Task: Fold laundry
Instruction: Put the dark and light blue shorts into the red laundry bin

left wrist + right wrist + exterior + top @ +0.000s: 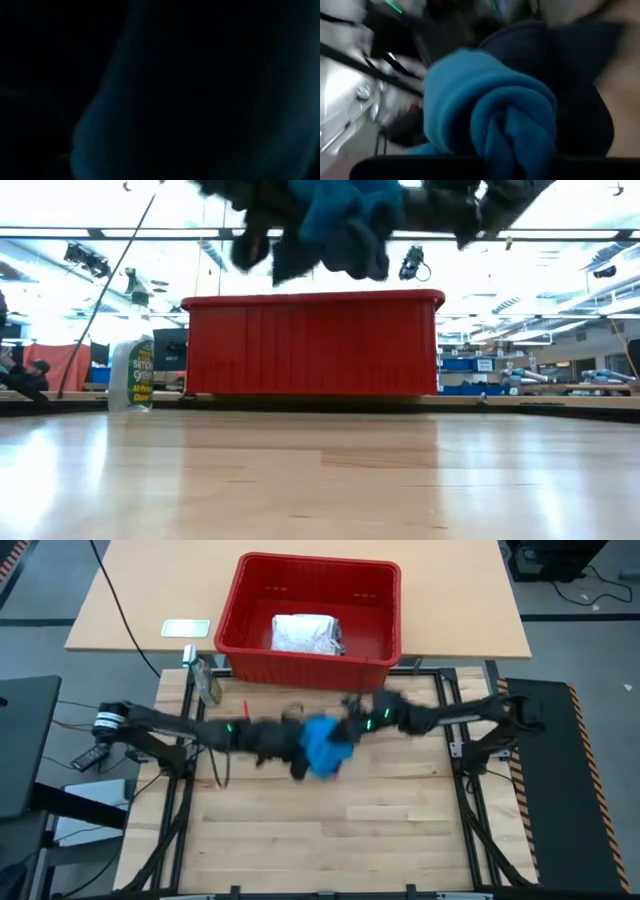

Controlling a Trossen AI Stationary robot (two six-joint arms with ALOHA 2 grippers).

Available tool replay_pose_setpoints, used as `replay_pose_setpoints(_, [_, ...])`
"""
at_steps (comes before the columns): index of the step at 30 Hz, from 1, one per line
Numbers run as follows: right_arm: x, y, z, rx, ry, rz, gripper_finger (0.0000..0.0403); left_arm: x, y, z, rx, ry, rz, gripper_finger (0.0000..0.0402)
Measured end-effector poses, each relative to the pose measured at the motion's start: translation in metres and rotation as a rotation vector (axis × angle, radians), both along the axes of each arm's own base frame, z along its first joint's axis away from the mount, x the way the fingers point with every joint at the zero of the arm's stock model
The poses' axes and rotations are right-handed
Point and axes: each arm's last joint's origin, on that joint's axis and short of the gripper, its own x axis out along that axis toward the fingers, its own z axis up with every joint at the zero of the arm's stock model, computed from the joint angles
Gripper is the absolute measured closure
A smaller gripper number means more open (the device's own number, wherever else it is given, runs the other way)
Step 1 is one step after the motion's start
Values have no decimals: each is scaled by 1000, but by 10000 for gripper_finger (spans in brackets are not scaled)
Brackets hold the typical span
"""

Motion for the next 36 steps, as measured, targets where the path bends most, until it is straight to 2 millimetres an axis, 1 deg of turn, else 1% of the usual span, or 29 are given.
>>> replay_pose_setpoints(1, [-2,-12,16,-35,-51,-40,360,-1,14,14,50,-12,23,398])
replay_pose_setpoints(2, [-5,-25,28,-68,-74,-83,360,-1,30,26,97,-7,51,399])
replay_pose_setpoints(4, [-8,-52,50,-135,-111,-157,360,-4,63,51,184,-2,119,399])
replay_pose_setpoints(6, [-12,-79,72,-187,-145,-225,360,-8,96,72,267,-4,152,399])
replay_pose_setpoints(8, [-13,-108,95,-260,-198,-278,360,-15,128,98,351,-54,170,399])
replay_pose_setpoints(10, [-10,-140,110,-337,-239,-307,360,-22,160,115,426,-60,202,399])
replay_pose_setpoints(11, [-6,-155,115,-369,-250,-317,360,-26,177,120,454,-50,216,399])
replay_pose_setpoints(12, [-1,-171,117,-386,-237,-323,360,-31,194,122,467,-25,222,399])
replay_pose_setpoints(14, [9,-205,115,-380,-187,-347,360,-37,227,118,446,26,223,399])
replay_pose_setpoints(17, [19,-251,101,-366,-96,-391,360,-48,274,104,395,106,232,399])
replay_pose_setpoints(20, [23,-288,73,-334,-9,-426,360,-58,314,82,363,178,285,399])
replay_pose_setpoints(21, [23,-298,62,-317,19,-436,360,-62,326,72,338,198,304,395])
replay_pose_setpoints(23, [22,-315,37,-280,69,-439,360,-69,348,47,269,257,336,373])
replay_pose_setpoints(24, [20,-322,26,-273,92,-429,356,-72,357,35,233,288,344,357])
replay_pose_setpoints(26, [16,-331,4,-272,146,-379,320,-79,370,11,159,354,350,317])
replay_pose_setpoints(28, [11,-337,-9,-257,193,-353,262,-81,378,-8,122,409,333,271])
replay_pose_setpoints(30, [5,-341,-16,-231,235,-357,201,-82,380,-18,101,441,317,226])
replay_pose_setpoints(32, [-1,-344,-14,-216,260,-387,149,-83,379,-17,96,442,314,189])
replay_pose_setpoints(33, [-4,-344,-10,-224,265,-406,128,-85,377,-11,104,429,312,174])
replay_pose_setpoints(34, [-7,-344,-3,-241,268,-427,110,-86,374,-3,119,413,312,162])
replay_pose_setpoints(36, [-16,-340,16,-301,281,-479,89,-88,364,21,191,362,313,147])
